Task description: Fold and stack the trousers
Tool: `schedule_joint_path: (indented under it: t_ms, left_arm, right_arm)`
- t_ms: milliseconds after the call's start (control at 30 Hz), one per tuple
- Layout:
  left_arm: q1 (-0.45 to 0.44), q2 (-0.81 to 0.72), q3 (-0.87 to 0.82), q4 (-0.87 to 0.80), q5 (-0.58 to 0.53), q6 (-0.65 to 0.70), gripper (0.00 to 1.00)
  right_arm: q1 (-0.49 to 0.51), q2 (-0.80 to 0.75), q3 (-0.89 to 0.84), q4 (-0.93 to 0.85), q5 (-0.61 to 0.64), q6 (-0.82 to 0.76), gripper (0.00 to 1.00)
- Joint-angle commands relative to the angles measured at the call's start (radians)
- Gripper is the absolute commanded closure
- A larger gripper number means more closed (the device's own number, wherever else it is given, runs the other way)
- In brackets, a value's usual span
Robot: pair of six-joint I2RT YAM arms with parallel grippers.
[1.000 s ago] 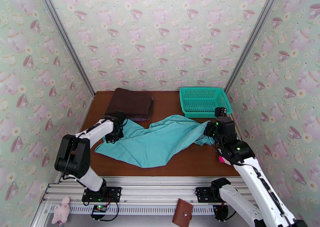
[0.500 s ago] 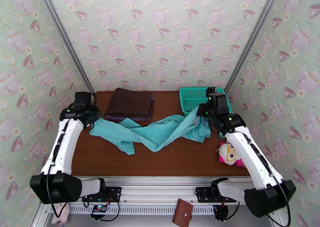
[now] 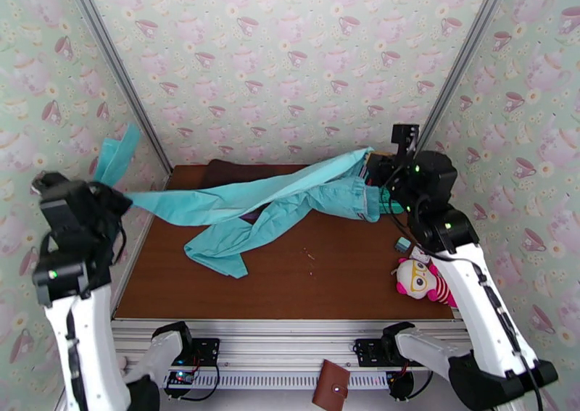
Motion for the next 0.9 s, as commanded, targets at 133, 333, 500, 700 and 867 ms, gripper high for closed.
schedule_joint_path:
  t_ms: [133,333,500,700,867]
  left_arm:
    - [-0.042,-0.175,-0.678,0.068,0.15,-0.274,1.0]
    - [-0.042,-0.154,-0.696,0.034,0.092,-0.221,1.0]
    - [-0.03,-0.178,-0.702,0.021,0.052,-0.213,1.0]
    - [0.106,-0.179,-0.663,-0.018,0.03,-0.165,0.99]
    - [0.217,-0.154,-0.676,0.018,0.136,-0.113,0.98]
  right_arm:
    - [-0.002,-0.261,-0.426,-0.157,0.219,0.204,1.0]
    - [-0.002,-0.361,-0.468,-0.274,0.338,0.2,1.0]
    - [-0.002,-0.405,-0.442,-0.282,0.381,0.158,1.0]
    - [-0.002,-0.379,-0.334,-0.34,0.417,0.141,1.0]
    - [-0.002,-0.424,-0.319,-0.409,0.589,0.133,1.0]
